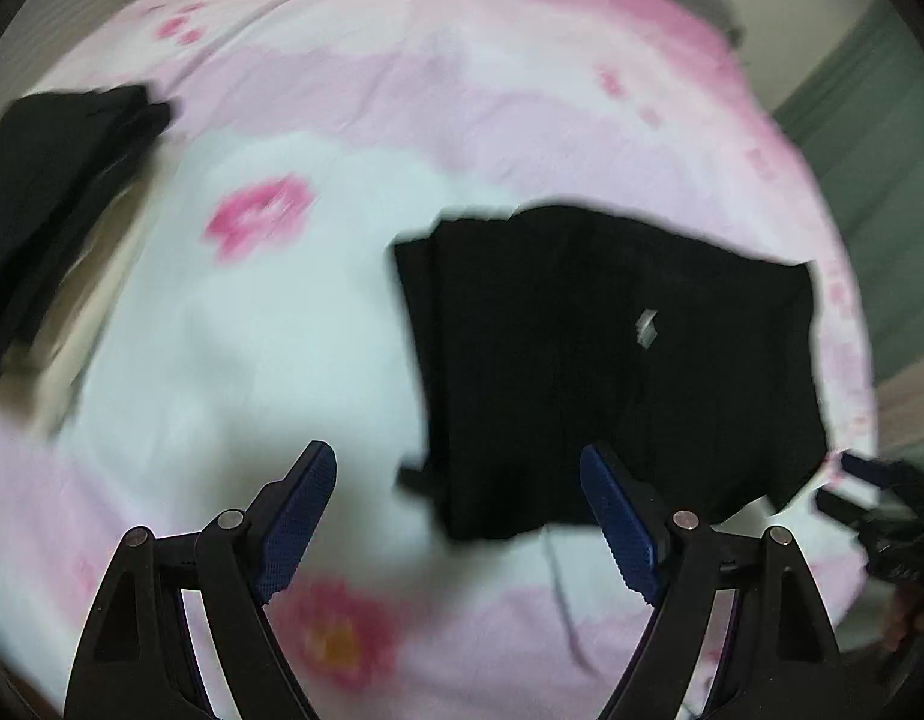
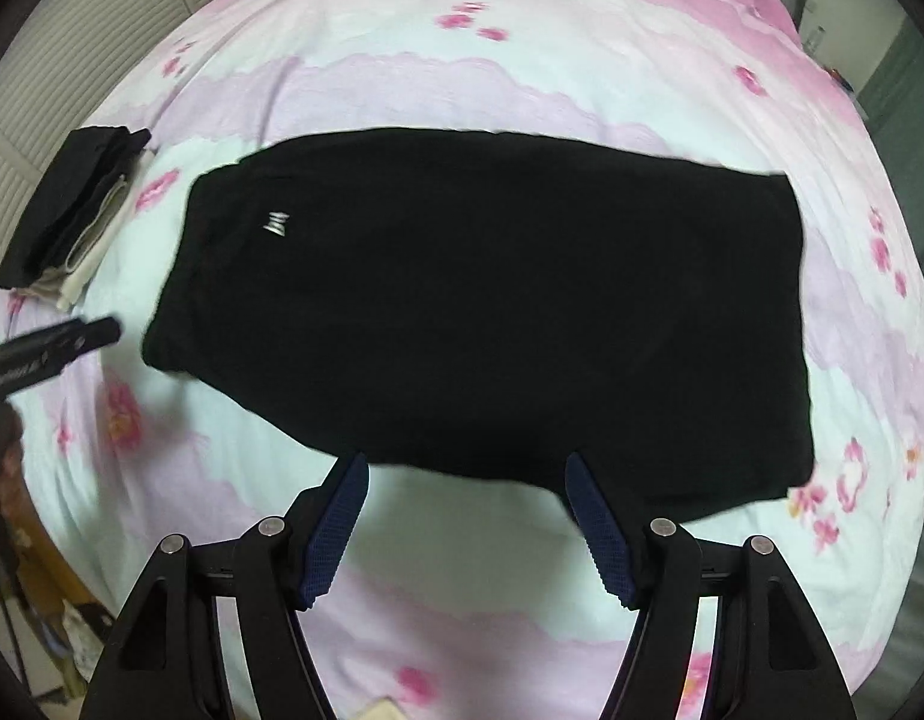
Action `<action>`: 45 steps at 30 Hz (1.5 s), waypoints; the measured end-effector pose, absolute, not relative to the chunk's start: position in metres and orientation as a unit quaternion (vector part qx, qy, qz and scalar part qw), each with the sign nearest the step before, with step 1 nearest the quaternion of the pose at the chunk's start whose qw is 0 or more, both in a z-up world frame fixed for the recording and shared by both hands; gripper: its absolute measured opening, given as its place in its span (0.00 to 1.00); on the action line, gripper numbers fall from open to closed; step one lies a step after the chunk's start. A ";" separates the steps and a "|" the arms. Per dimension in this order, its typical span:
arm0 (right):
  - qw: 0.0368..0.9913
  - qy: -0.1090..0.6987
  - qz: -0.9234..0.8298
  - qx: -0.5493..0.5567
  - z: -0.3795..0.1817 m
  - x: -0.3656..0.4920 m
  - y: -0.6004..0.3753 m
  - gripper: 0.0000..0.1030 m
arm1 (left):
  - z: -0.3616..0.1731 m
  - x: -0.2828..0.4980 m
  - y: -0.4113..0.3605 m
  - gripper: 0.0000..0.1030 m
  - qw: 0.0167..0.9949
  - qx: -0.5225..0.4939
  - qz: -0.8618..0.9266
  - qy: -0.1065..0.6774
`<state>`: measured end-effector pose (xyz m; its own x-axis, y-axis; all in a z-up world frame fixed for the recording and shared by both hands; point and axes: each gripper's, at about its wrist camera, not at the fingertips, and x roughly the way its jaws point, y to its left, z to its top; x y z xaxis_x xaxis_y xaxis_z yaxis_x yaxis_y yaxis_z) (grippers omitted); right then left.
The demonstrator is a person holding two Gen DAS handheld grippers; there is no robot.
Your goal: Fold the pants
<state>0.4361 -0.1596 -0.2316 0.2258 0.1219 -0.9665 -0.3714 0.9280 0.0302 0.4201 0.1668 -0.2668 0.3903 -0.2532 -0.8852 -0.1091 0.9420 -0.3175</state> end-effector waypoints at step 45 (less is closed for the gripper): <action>0.752 0.634 0.160 -0.084 -0.232 0.439 -0.079 0.66 | -0.308 0.514 0.212 0.05 0.807 -0.196 -0.110 0.546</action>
